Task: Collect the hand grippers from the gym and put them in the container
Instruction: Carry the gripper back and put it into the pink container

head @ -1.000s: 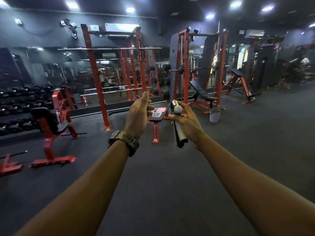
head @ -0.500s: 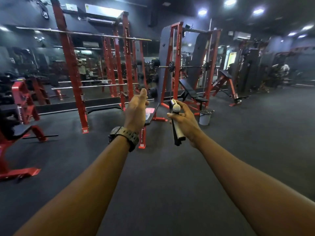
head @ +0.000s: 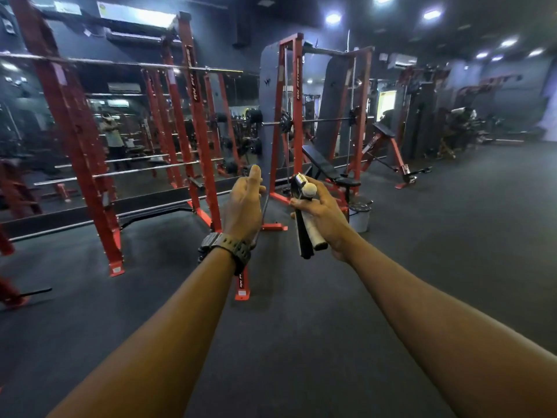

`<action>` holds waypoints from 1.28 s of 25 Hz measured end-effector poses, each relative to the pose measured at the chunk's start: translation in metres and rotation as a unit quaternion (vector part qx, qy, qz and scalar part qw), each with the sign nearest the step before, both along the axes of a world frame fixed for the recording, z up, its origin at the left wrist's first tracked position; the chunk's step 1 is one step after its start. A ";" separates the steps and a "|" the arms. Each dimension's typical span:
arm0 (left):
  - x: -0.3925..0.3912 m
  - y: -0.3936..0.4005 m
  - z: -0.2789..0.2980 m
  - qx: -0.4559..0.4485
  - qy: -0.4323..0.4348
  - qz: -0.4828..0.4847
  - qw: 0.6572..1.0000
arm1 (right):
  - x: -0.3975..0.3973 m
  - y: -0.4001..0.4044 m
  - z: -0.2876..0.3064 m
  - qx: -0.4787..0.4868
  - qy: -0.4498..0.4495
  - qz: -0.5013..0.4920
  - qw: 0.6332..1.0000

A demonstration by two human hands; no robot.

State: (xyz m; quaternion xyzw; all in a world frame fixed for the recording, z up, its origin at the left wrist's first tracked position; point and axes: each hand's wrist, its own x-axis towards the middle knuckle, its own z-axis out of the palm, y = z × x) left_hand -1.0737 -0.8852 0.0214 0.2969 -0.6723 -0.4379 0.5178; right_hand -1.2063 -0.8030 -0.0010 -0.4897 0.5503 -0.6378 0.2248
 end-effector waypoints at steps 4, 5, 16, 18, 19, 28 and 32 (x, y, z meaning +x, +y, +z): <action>-0.073 -0.107 -0.008 0.011 -0.001 0.008 1.000 | -0.076 -0.114 -0.005 -0.002 -0.005 -0.006 1.000; -0.091 -0.136 -0.010 0.016 -0.004 0.009 1.000 | -0.096 -0.144 -0.005 0.001 -0.004 -0.008 1.000; -0.253 -0.470 -0.081 0.099 0.000 0.012 0.995 | -0.249 -0.482 -0.062 0.059 -0.016 0.005 0.998; -0.269 -0.519 -0.087 0.116 0.005 0.012 0.993 | -0.270 -0.528 -0.066 0.061 -0.028 0.000 0.998; -0.282 -0.546 -0.088 0.121 0.004 0.011 0.993 | -0.284 -0.555 -0.067 0.066 -0.032 -0.003 0.997; -0.432 -0.741 -0.133 0.168 0.005 0.054 0.984 | -0.449 -0.770 -0.111 0.099 -0.010 0.035 0.994; -0.497 -0.817 -0.156 0.214 0.002 0.109 0.971 | -0.524 -0.856 -0.142 0.149 -0.007 0.074 0.986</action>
